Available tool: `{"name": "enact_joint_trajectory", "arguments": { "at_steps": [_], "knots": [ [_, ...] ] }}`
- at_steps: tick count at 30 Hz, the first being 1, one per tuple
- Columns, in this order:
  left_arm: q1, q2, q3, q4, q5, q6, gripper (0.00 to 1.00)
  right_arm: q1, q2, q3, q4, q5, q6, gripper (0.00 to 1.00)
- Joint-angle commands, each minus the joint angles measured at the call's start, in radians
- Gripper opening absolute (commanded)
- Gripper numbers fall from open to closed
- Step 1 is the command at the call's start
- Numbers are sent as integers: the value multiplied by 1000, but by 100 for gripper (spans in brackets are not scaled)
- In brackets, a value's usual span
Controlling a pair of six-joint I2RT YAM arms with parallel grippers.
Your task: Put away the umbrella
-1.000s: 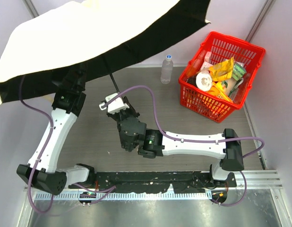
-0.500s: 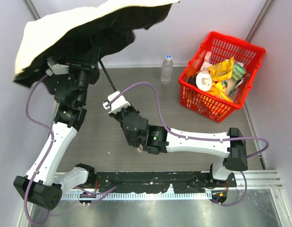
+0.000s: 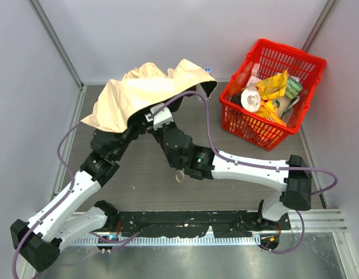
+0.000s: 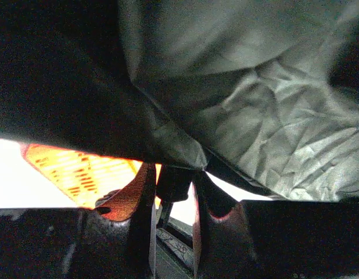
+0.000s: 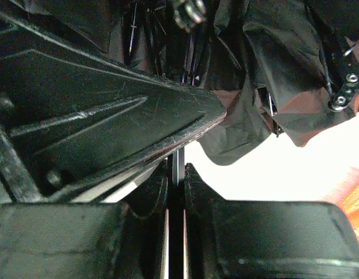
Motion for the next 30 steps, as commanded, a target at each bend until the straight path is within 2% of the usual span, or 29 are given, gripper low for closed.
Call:
{"name": "enact_joint_trajectory", "arguments": {
  "at_steps": [1, 5, 6, 7, 9, 10, 13, 15, 17, 19, 21, 22, 25, 27, 30],
  "knots": [
    [-46, -46, -22, -167, 38, -7, 0, 3, -121, -75, 207, -110, 132, 1],
    [-46, -42, -9, -131, 68, 1, 2, -13, -139, -123, 194, -128, 183, 1],
    [-44, -37, -6, -126, 93, -2, 21, -20, -148, -129, 194, -154, 202, 1],
    [-46, -37, -3, -138, 108, -4, 56, -47, -155, -133, 178, -171, 221, 1],
    [-44, -69, -9, -206, 171, 31, 81, -105, -179, -132, 120, -246, 307, 1],
    [-44, -96, -21, -250, 192, 65, 83, -130, -199, -124, 99, -298, 359, 1],
    [-44, -217, -98, -454, 202, 142, 88, -225, -192, -8, -131, -456, 445, 1],
    [-44, -319, -187, -477, 235, 145, 90, -269, -179, 47, -255, -493, 489, 1],
    [-43, -418, -288, -386, 319, 136, 81, -311, -164, 77, -328, -544, 506, 1],
    [-43, -510, -331, -349, 390, 149, 72, -336, -168, 48, -308, -585, 491, 1],
    [-43, -624, -335, -346, 438, 179, 72, -365, -168, 29, -290, -626, 500, 0],
    [-43, -665, -318, -365, 447, 208, 72, -378, -170, 31, -284, -639, 506, 1],
    [-43, -739, -186, -485, 438, 330, 84, -382, -167, 46, -279, -694, 488, 1],
    [-43, -735, -26, -625, 328, 442, 90, -391, -179, 35, -276, -731, 489, 1],
    [-44, -678, 147, -790, 148, 539, 91, -440, -214, -33, -201, -899, 519, 1]
  ]
}}
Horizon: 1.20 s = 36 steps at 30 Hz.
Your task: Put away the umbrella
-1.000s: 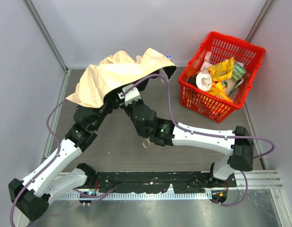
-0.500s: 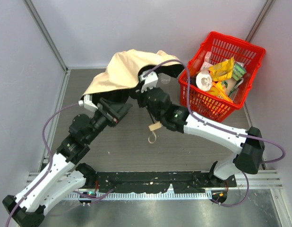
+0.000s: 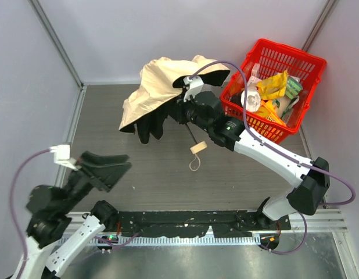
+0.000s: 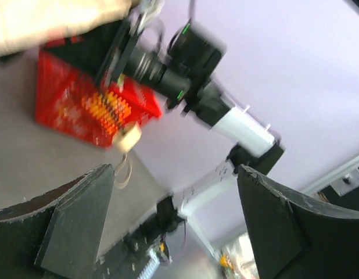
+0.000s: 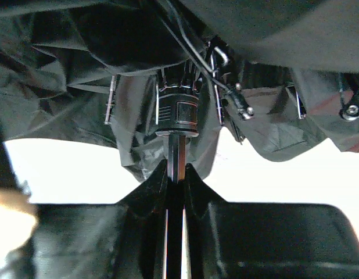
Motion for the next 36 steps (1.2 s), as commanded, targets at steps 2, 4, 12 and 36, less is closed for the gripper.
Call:
{"name": "enact_joint_trajectory", "arguments": {
  "at_steps": [2, 4, 12, 36],
  "knots": [
    [0, 94, 303, -240, -318, 252, 89, -52, -120, -99, 226, -319, 15, 1],
    [0, 169, 391, -292, -439, 275, 92, -69, -178, -190, 315, -430, -1, 1],
    [-2, 320, 362, -186, -573, 282, 100, -156, -263, -564, 895, -833, 25, 1],
    [0, 607, 241, 510, 77, 279, 100, -198, -280, -519, 897, -1142, 223, 1]
  ]
}}
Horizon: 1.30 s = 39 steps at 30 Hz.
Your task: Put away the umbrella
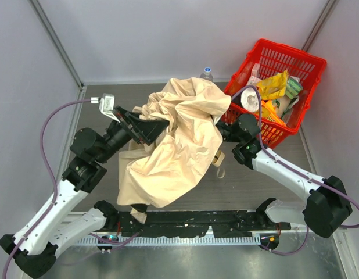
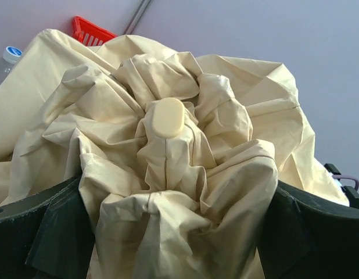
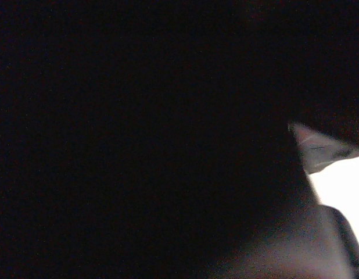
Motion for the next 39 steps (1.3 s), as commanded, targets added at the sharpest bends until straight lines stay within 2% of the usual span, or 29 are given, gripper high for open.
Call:
{"name": "enact_joint_trajectory", "arguments": {
  "at_steps": [1, 2, 3, 5, 6, 7, 9, 12, 16, 19, 22, 24, 28, 31, 34, 35, 39],
  "knots": [
    [1, 31, 32, 109, 56, 17, 100, 19, -34, 53, 43, -48, 24, 1],
    [1, 38, 46, 96, 51, 13, 100, 20, -42, 56, 6, -45, 12, 1],
    [0, 37, 51, 92, 52, 5, 94, 22, -51, 56, -14, -41, 1, 1],
    [0, 9, 33, 105, 69, -18, 77, 22, -74, 48, -80, -25, -24, 1],
    [1, -18, 13, 130, 89, -23, 74, 19, -86, 54, -106, -9, -53, 1],
    [1, -44, -10, 135, 95, -26, 77, 20, -94, 56, -129, -3, -64, 1],
    [1, -124, -50, 94, 82, -21, 99, 20, -102, 53, -134, 11, -67, 1],
    [1, -240, -79, -89, -13, 6, 100, 19, -102, 68, -154, 14, -71, 1],
    [0, -327, -130, -63, -115, -39, 100, 19, -91, 74, -151, -2, -65, 1],
    [1, -279, -136, 41, -129, -81, 99, 17, -87, 79, -132, -6, -49, 1],
    [0, -184, -116, 131, -78, -98, 100, 19, -82, 88, -134, -11, -42, 1],
    [1, -120, -93, 164, -46, -102, 100, 20, -76, 94, -132, -9, -41, 1],
    [1, -55, -93, 202, -76, -128, 100, 22, -71, 91, -118, 0, -28, 1],
    [1, -77, -104, 156, -168, -162, 99, 22, -76, 90, -118, 8, -32, 1],
    [0, -117, -165, 188, -289, -217, 100, 30, -68, 103, -149, 5, -48, 1],
    [0, -109, -156, 138, -340, -248, 100, 36, -67, 110, -157, 9, -56, 1],
    [0, -100, -98, -12, -345, -266, 100, 37, -80, 120, -193, 46, -88, 1]
  ]
}}
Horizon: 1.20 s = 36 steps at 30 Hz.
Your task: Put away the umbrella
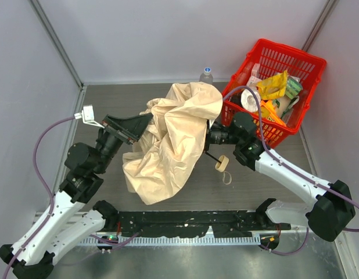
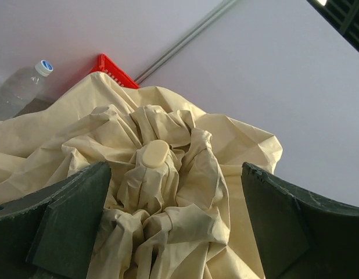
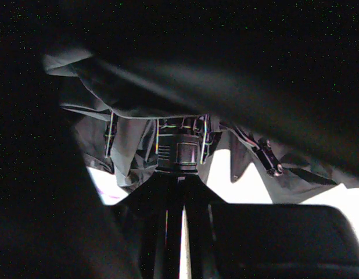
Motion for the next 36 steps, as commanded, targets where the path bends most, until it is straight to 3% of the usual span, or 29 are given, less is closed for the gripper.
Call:
{"name": "enact_joint_trajectory", "arguments": {
  "at_steps": [1, 6, 11, 13, 16, 20, 25, 30, 33, 36],
  "knots": [
    [2, -3, 35, -112, -72, -45, 100, 7, -38, 83, 80, 26, -48, 1],
    [1, -112, 49, -286, -136, 8, 100, 9, -32, 106, 47, 31, -68, 1],
    [2, -142, 31, -303, -146, 5, 100, 9, -26, 109, 56, 28, -62, 1],
    [2, -127, 15, -239, -126, 1, 100, 9, -23, 112, 56, 23, -62, 1],
    [1, -80, -22, -19, -17, -1, 100, 9, -10, 114, 66, 16, -48, 1],
    [1, 31, 6, 123, 136, 1, 100, 12, -9, 114, 70, 11, -42, 1],
    [1, 101, -3, 270, 161, -13, 100, 27, -6, 115, 51, 6, -48, 1],
    [1, 164, 26, 307, 137, 1, 100, 50, -6, 123, 21, -12, -63, 1],
    [2, 175, 26, 327, 109, 10, 81, 53, -9, 121, 7, -23, -69, 1],
    [2, 170, 20, 351, 114, 30, 50, 56, -15, 121, -9, -29, -71, 1]
  ]
}}
